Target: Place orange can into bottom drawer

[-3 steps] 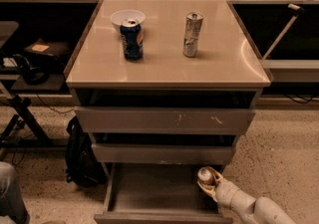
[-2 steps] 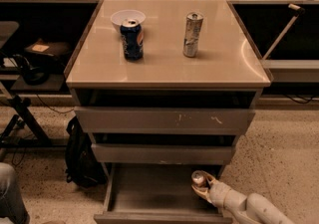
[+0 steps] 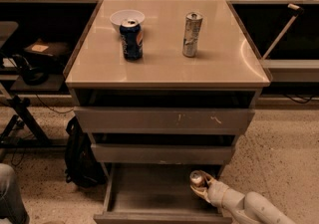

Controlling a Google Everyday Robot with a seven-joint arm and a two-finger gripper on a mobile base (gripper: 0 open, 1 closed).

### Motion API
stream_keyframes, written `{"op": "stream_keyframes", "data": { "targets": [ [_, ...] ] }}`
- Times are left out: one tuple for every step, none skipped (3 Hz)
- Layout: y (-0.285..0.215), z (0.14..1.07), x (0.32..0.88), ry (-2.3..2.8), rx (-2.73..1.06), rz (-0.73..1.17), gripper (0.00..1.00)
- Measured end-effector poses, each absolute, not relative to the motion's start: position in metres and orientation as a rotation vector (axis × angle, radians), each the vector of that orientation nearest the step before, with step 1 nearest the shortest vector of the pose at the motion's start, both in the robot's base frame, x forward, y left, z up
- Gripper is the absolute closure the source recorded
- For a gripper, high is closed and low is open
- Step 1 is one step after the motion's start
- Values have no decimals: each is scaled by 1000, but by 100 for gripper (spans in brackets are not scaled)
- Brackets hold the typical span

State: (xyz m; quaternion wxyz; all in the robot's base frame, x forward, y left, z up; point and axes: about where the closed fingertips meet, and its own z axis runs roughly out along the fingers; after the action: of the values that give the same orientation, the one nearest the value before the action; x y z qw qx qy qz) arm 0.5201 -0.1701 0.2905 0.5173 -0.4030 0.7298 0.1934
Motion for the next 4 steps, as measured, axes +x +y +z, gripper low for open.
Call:
{"op": "stream_keyframes", "data": {
  "targets": [
    [-157,255,520,1792,-990,490,100],
    [-130,224,519,1809,-1040,533,100],
    [-130,223,519,1810,-1039,535,100],
    [-139,198,522,1857,-996,555,100]
  ]
}}
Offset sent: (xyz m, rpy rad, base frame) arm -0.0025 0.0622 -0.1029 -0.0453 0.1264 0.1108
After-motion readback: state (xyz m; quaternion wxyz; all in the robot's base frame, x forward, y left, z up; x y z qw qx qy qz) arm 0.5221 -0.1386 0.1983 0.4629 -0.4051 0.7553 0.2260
